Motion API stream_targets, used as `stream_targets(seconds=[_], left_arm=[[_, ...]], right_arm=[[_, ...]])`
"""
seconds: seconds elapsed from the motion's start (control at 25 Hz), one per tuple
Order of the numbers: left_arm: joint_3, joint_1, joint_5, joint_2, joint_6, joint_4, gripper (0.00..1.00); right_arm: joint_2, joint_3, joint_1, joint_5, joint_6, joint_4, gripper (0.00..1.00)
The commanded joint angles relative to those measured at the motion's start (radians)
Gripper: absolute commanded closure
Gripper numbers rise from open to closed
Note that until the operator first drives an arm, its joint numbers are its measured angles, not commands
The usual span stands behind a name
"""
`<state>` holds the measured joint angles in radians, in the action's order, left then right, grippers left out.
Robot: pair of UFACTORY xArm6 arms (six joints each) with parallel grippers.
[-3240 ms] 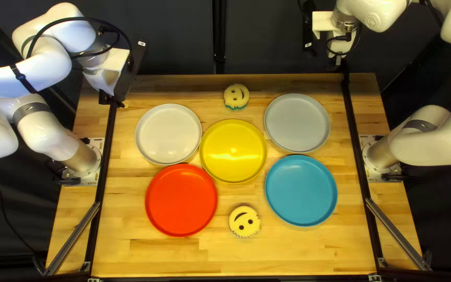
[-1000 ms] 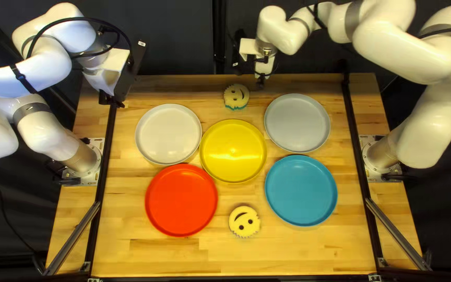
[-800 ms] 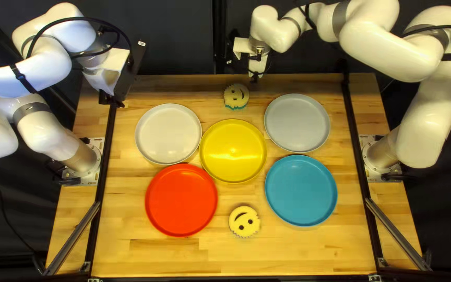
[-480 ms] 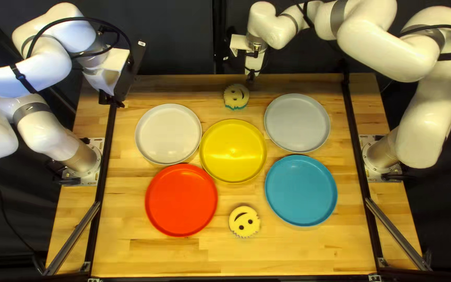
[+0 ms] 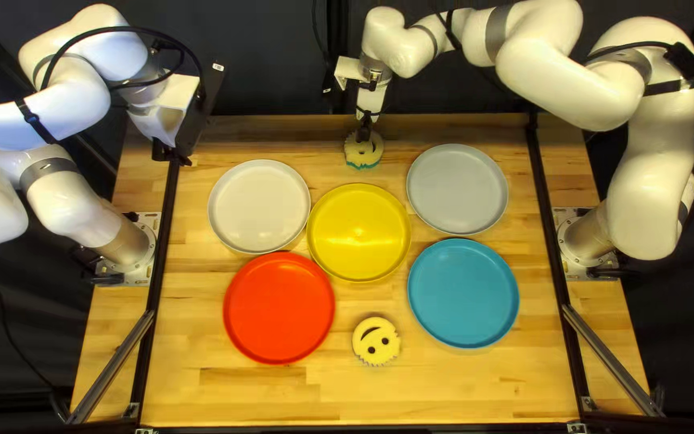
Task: Pick up sponge and scrub the plate
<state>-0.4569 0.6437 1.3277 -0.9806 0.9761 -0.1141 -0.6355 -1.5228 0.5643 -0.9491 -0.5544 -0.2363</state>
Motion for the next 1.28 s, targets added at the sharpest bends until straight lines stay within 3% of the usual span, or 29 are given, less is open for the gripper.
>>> stream_targets(seconds=[0.04, 0.08, 0.12, 0.16, 0.2, 0.24, 0.28, 0.56, 0.76, 1.08, 1.28], left_arm=[[0.000, 0.000, 0.000, 0.000, 0.000, 0.000, 0.00], [0.000, 0.000, 0.000, 0.000, 0.000, 0.000, 0.00], [0.000, 0.000, 0.000, 0.000, 0.000, 0.000, 0.00], [0.000, 0.000, 0.000, 0.000, 0.000, 0.000, 0.00], [0.000, 0.000, 0.000, 0.000, 0.000, 0.000, 0.00], [0.000, 0.000, 0.000, 0.000, 0.000, 0.000, 0.00], [0.000, 0.000, 0.000, 0.000, 0.000, 0.000, 0.00], [0.000, 0.000, 0.000, 0.000, 0.000, 0.000, 0.00], [0.000, 0.000, 0.000, 0.000, 0.000, 0.000, 0.00], [0.000, 0.000, 0.000, 0.000, 0.000, 0.000, 0.00], [0.000, 0.000, 0.000, 0.000, 0.000, 0.000, 0.00]], right_arm=[[-0.016, -0.004, 0.004, 0.003, -0.014, -0.005, 0.00], [-0.018, -0.006, 0.004, 0.002, -0.015, -0.005, 0.00], [-0.021, -0.010, 0.005, -0.001, -0.017, -0.007, 0.06], [-0.023, -0.013, 0.005, -0.003, -0.017, -0.007, 0.27], [-0.025, -0.016, 0.004, -0.005, -0.017, -0.007, 0.75], [-0.025, -0.018, 0.005, -0.008, -0.018, -0.008, 0.96], [-0.025, -0.019, 0.005, -0.008, -0.019, -0.008, 1.00], [0.001, -0.001, 0.011, -0.013, -0.022, -0.006, 1.00], [0.099, 0.078, 0.006, -0.011, -0.014, 0.012, 1.00], [0.340, 0.297, -0.011, -0.035, 0.006, 0.106, 1.00], [0.531, 0.499, -0.043, -0.014, 0.039, 0.214, 1.00]])
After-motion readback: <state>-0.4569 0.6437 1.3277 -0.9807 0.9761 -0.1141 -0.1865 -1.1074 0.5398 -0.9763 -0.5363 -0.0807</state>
